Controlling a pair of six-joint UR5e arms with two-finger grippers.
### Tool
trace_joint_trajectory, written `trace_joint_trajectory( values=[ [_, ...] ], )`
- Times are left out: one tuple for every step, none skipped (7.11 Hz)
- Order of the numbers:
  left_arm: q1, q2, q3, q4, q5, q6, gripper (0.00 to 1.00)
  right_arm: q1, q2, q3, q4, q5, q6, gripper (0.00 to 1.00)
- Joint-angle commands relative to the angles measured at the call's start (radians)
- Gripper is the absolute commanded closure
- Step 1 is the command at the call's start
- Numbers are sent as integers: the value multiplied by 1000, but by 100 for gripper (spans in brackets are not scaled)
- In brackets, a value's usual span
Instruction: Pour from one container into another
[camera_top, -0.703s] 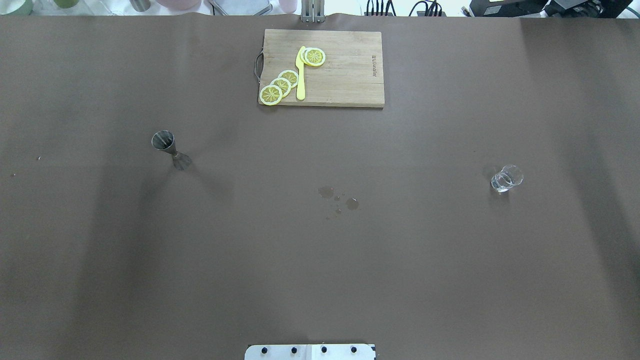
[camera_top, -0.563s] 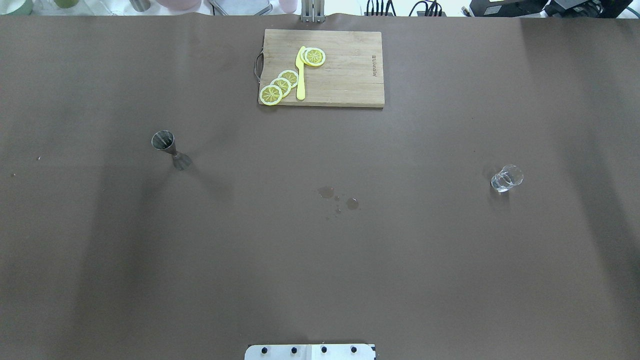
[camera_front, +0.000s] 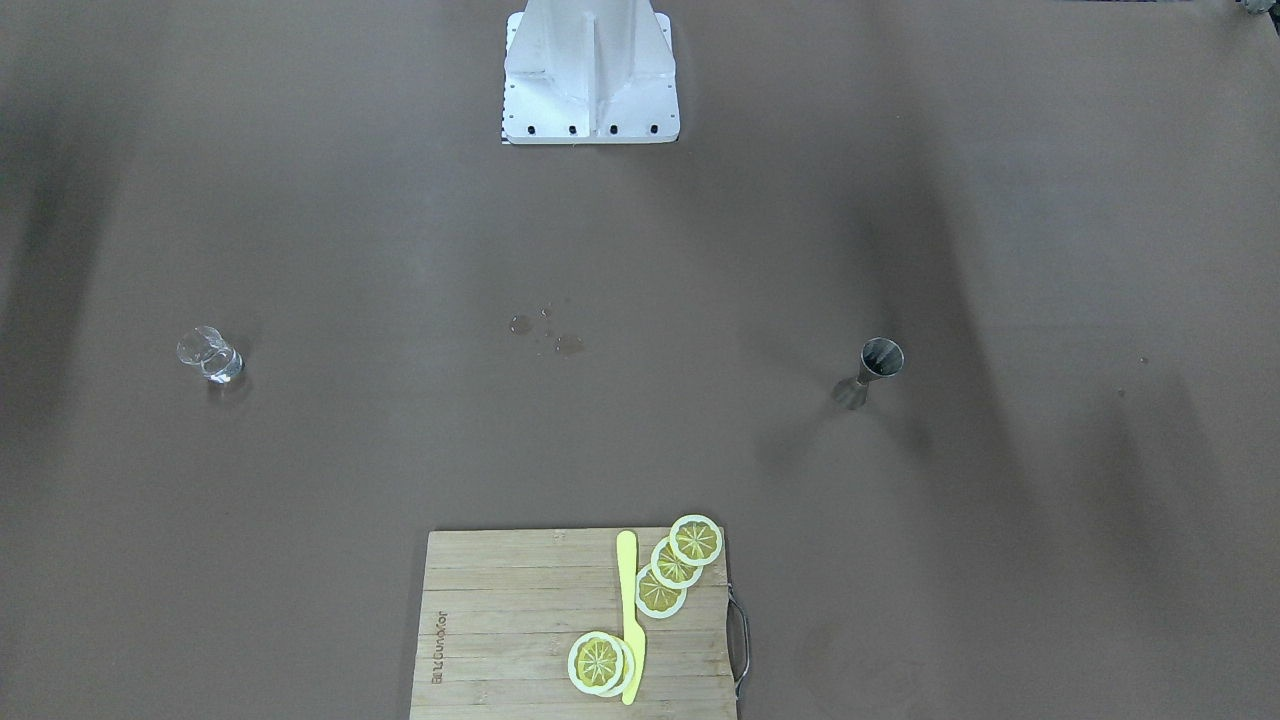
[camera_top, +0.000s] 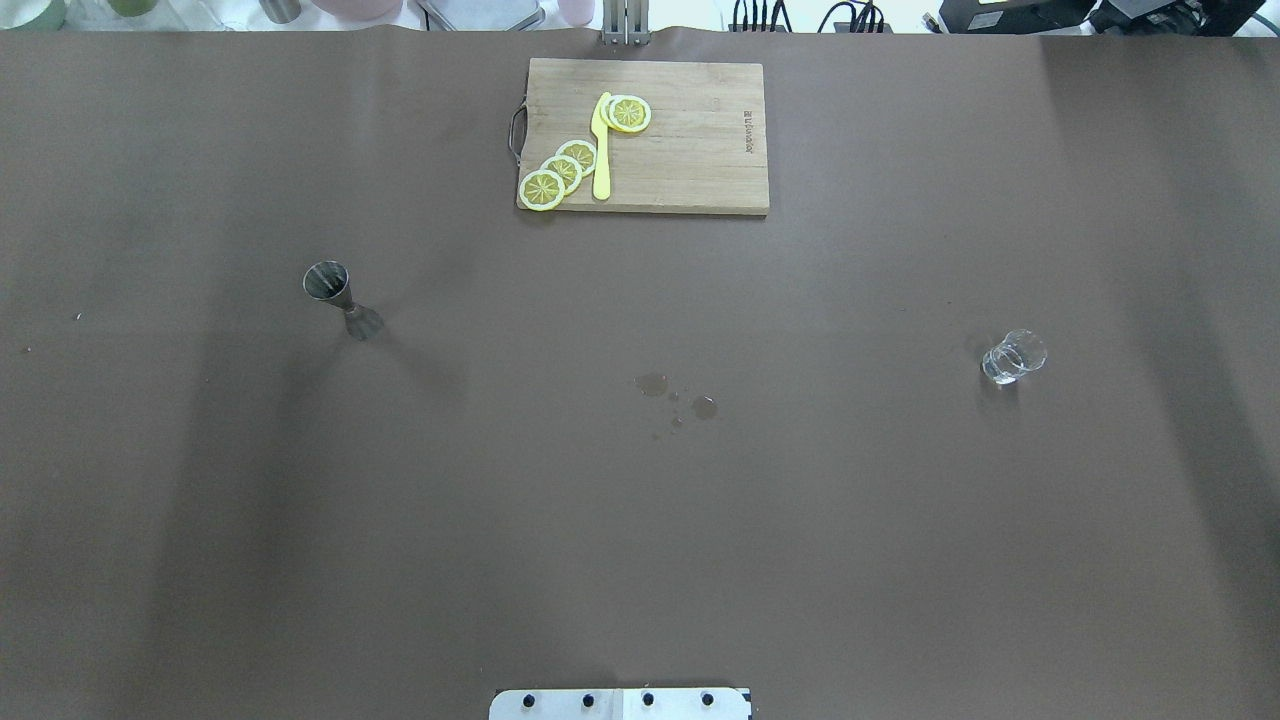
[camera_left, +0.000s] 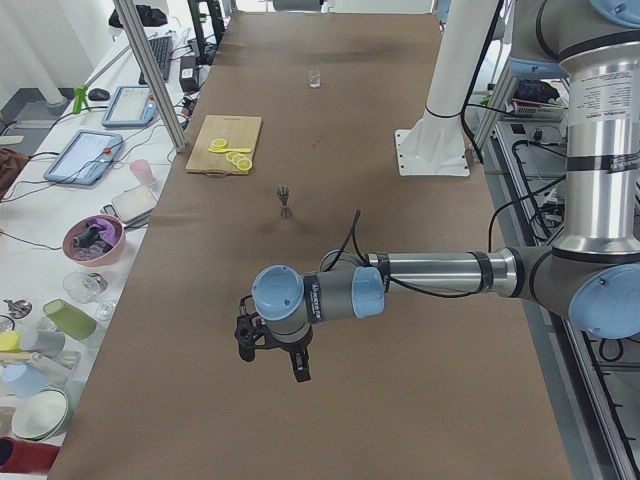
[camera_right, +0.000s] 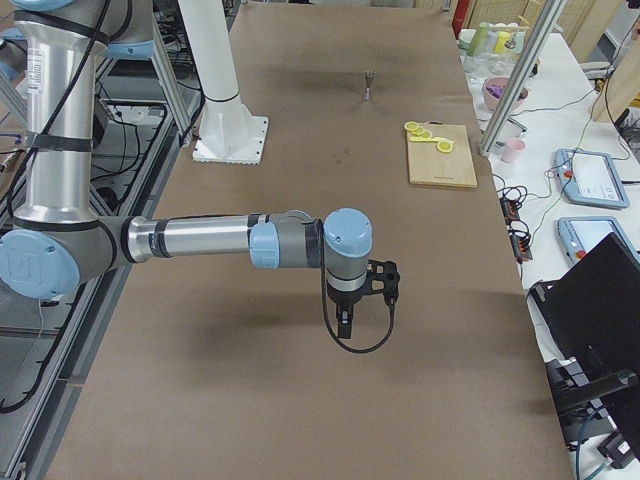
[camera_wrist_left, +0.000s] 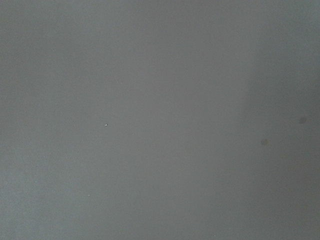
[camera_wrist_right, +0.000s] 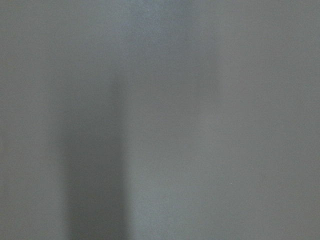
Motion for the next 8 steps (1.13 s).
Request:
trace_joint_trajectory(
  values=[
    [0, -2, 0, 0, 0, -1, 2, 0, 12, 2, 1, 0, 12, 0],
    [0, -2, 0, 0, 0, -1, 2, 0, 8, 14, 1, 22, 10, 0],
    [0, -2, 2, 0, 0, 0, 2, 0, 4, 22, -1, 45, -2, 0],
    [2, -2, 4, 0, 0, 0, 2, -2, 4, 25, -1, 67, -5, 0],
    [0, 0, 25, 0, -6, 6, 2, -5, 12, 27, 1, 101, -7, 0],
    [0, -10, 13, 0, -13, 0, 2, -5, 9, 44, 1, 125, -7, 0],
    [0, -22, 13, 0, -13, -1, 2, -5, 12, 59, -1, 125, -11, 0],
    [0, -31, -18, 5, -13, -3, 2, -5, 8, 76, -1, 127, -39, 0]
  ],
)
